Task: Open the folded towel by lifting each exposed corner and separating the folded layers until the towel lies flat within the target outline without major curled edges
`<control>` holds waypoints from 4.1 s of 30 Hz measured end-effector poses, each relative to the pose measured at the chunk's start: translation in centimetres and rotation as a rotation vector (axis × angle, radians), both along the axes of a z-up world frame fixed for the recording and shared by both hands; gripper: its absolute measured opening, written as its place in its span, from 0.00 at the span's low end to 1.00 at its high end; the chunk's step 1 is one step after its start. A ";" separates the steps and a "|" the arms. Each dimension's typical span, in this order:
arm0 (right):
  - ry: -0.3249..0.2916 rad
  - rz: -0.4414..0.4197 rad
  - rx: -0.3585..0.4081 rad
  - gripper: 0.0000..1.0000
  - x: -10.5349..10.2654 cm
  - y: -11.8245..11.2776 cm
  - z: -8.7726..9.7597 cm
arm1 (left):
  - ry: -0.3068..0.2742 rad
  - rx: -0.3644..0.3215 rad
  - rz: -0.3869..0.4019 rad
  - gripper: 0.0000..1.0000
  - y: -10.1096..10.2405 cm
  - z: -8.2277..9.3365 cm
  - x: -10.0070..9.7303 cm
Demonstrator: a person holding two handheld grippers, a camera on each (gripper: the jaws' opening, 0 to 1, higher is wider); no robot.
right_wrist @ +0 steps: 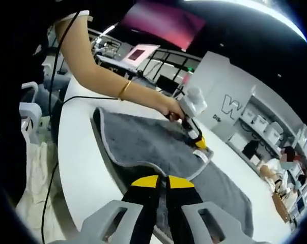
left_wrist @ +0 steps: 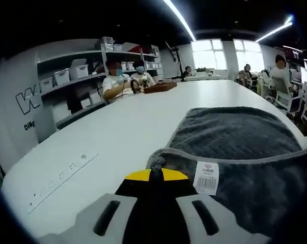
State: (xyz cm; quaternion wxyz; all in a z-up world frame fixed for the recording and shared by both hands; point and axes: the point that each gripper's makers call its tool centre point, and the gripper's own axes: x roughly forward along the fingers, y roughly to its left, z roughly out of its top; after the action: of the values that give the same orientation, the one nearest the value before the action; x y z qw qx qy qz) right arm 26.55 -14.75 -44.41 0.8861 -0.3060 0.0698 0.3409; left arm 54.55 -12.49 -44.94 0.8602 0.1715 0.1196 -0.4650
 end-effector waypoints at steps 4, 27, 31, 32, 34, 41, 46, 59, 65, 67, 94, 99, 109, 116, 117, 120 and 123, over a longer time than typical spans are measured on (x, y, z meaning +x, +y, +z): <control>-0.013 0.010 0.008 0.00 0.0 0.6 0.5 | 0.001 -0.035 0.003 0.04 0.5 0.8 -0.1; -0.101 0.154 0.043 0.00 -0.4 6.5 4.2 | -0.077 -0.112 0.069 0.04 7.0 5.2 -1.4; -0.104 0.182 0.040 0.00 -0.6 7.6 4.3 | -0.085 -0.108 0.088 0.04 8.6 5.3 -1.7; -0.108 0.187 0.029 0.00 -0.6 7.8 4.3 | -0.086 -0.108 0.094 0.04 9.0 5.3 -1.7; -0.115 0.202 0.018 0.00 -0.7 8.5 4.4 | -0.090 -0.110 0.112 0.04 10.0 5.4 -1.8; -0.121 0.256 0.034 0.00 -1.1 10.4 4.9 | -0.125 -0.129 0.151 0.04 12.5 6.4 -2.5; -0.137 0.301 0.048 0.00 -1.1 12.1 5.4 | -0.146 -0.122 0.167 0.04 14.2 7.1 -3.0; -0.153 0.436 0.047 0.00 -2.3 16.9 6.0 | -0.179 -0.104 0.218 0.04 18.7 8.3 -3.5; -0.173 0.486 0.056 0.00 -2.7 19.2 6.6 | -0.195 -0.098 0.230 0.04 21.0 9.3 -3.6; -0.181 0.502 0.066 0.00 -2.8 20.0 6.9 | -0.197 -0.091 0.235 0.04 21.6 9.5 -3.6; -0.195 0.654 0.153 0.00 -3.1 28.3 8.3 | -0.203 -0.108 0.315 0.02 28.1 10.3 -2.2; -0.187 0.660 0.167 0.00 -2.9 29.1 8.1 | -0.202 -0.108 0.315 0.02 28.3 10.3 -2.3; -0.145 0.685 0.164 0.00 -2.8 31.1 6.7 | -0.193 -0.106 0.314 0.02 28.8 9.4 -2.3; -0.083 0.704 0.147 0.00 -2.9 32.0 4.5 | -0.164 -0.104 0.326 0.02 29.6 7.6 -2.4; -0.076 0.703 0.147 0.00 -2.9 32.1 4.3 | -0.159 -0.102 0.329 0.02 29.8 7.3 -2.3; -0.055 0.709 0.139 0.00 -3.0 32.5 3.5 | -0.141 -0.093 0.346 0.02 30.4 6.3 -2.1; -0.044 0.711 0.139 0.00 -3.0 32.6 3.3 | -0.130 -0.102 0.348 0.02 30.8 6.0 -1.8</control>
State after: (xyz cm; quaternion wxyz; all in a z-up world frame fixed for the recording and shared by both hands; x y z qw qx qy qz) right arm 23.54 17.89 -41.07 0.7322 -0.2576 -0.0836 0.6250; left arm 52.80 18.36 -38.99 0.9411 0.1342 0.0680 -0.3029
